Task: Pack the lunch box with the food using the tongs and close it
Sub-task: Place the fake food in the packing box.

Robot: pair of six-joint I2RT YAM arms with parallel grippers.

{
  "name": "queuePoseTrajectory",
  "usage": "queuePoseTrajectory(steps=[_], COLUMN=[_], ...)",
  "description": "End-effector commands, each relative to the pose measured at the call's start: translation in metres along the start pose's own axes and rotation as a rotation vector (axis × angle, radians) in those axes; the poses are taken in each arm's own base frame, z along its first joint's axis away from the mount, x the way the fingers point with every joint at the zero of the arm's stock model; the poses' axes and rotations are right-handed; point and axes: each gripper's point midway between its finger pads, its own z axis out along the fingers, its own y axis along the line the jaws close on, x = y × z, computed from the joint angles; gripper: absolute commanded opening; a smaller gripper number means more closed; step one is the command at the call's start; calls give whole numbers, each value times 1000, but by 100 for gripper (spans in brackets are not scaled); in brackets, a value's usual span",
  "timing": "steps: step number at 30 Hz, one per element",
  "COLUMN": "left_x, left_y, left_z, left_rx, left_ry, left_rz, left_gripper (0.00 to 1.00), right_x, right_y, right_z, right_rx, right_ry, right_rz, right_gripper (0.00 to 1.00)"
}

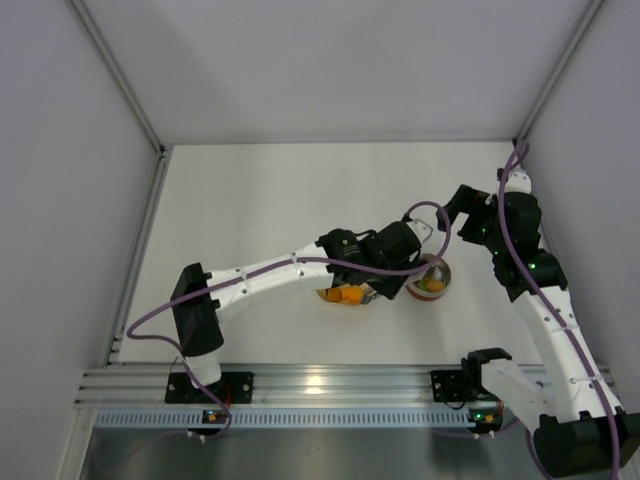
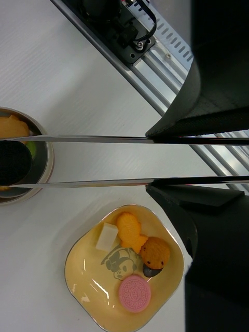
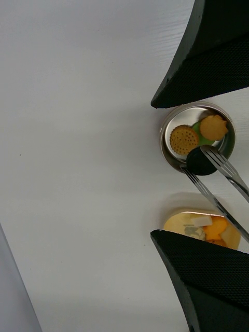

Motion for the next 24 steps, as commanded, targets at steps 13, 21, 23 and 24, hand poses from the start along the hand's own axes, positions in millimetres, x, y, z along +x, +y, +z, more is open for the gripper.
queuePoseTrajectory(steps=[13, 21, 23, 24], left_x=[-37, -50, -53, -58], left_y=[-13, -10, -4, -2], left_z=[5, -13, -24, -38], left_rx=[25, 17, -6, -7], left_ry=[-118, -170, -189, -218], left_rz=[21, 19, 12, 1], left_gripper=[53, 54, 53, 54], right_x=[-19, -17, -18, -18], right_y=[4, 3, 3, 4], right_z=[-13, -13, -14, -14], right_rx=[-1, 0, -1, -1], right_ry=[-45, -42, -44, -45], right_rz=[-23, -21, -21, -18], right_gripper=[99, 100, 100, 99])
